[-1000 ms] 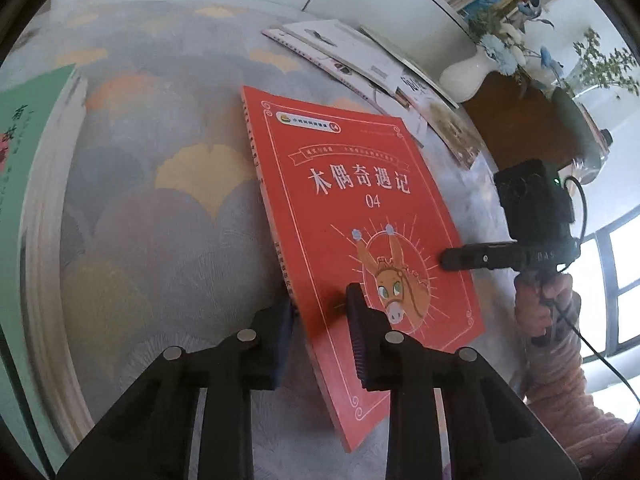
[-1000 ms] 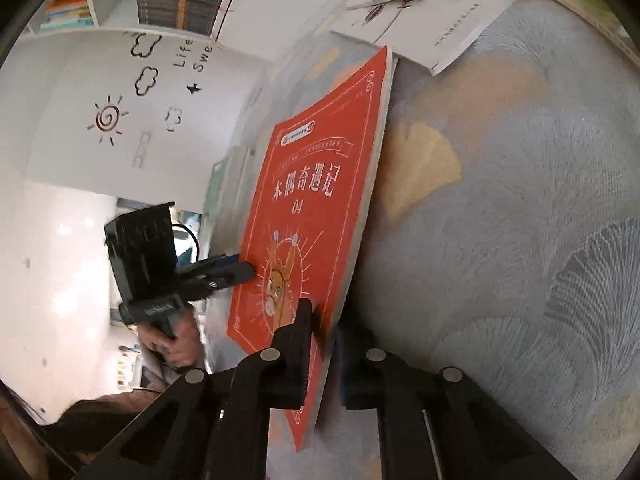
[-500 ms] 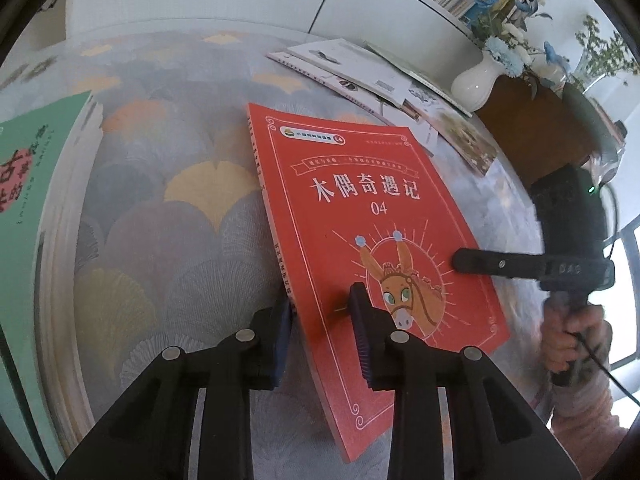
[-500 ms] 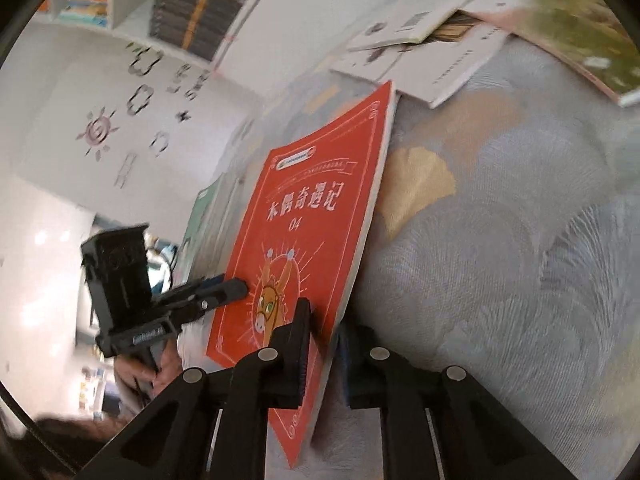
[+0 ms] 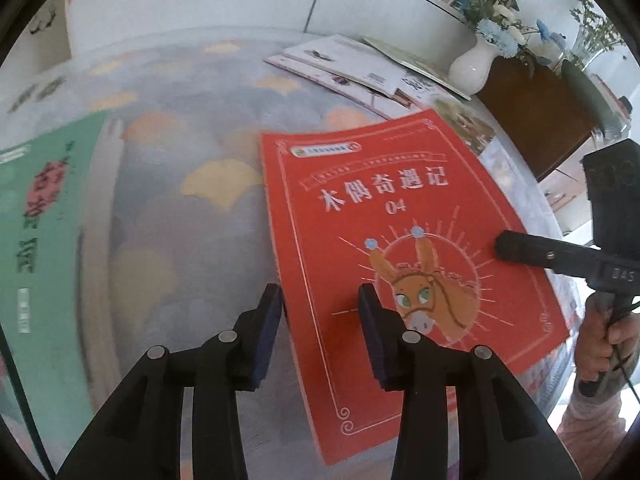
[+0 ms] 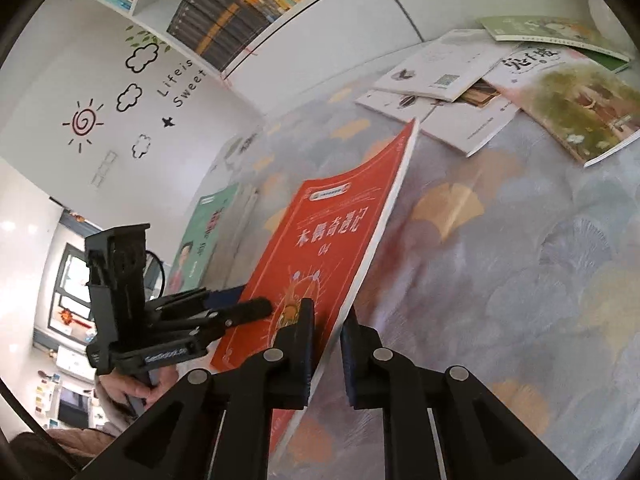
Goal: Organize books
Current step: 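Lift the red book with both grippers and carry it over the stack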
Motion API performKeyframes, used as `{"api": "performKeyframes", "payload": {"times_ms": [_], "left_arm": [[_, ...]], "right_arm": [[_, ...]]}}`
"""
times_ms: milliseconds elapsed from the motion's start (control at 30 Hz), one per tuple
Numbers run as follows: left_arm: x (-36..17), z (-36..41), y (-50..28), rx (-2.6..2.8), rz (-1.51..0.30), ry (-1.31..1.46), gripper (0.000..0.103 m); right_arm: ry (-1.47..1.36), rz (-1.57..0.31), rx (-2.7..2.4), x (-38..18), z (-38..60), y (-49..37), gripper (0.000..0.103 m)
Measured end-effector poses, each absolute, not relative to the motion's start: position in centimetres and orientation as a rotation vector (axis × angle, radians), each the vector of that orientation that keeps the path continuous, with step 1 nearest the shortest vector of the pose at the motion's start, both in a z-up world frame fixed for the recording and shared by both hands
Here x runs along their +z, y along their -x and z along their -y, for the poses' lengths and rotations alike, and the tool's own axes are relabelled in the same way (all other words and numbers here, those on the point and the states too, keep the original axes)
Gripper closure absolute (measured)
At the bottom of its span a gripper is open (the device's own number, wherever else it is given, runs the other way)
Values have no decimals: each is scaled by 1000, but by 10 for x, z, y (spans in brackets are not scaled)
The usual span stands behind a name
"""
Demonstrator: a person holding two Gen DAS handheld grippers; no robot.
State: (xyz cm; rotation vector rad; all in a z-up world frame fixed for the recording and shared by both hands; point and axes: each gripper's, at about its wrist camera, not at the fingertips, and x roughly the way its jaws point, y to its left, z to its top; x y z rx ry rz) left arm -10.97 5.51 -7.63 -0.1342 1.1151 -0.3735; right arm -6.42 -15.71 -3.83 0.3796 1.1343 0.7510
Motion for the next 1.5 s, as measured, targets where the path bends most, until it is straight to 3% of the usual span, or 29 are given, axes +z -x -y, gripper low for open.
{"api": "performKeyframes", "payload": {"times_ms": [200, 433, 900, 1200, 1500], "left_arm": [[-56, -50, 124, -478, -1062, 145, 69], [-97, -85, 117, -368, -1179, 226, 69], [-102, -72, 88, -396, -1179, 322, 69], [-67, -67, 88, -388, -1113, 221, 69], [-41, -117, 91, -329, -1031, 248, 69]], "right_arm": [[-352, -1111, 811, -27, 131, 71, 92], [-377, -1205, 727, -68, 145, 66, 93], [-385, -1298, 799, -111, 158, 31, 91], [-276, -1260, 782, -85, 139, 39, 90], [-130, -1142, 839, -37, 88, 49, 90]]}}
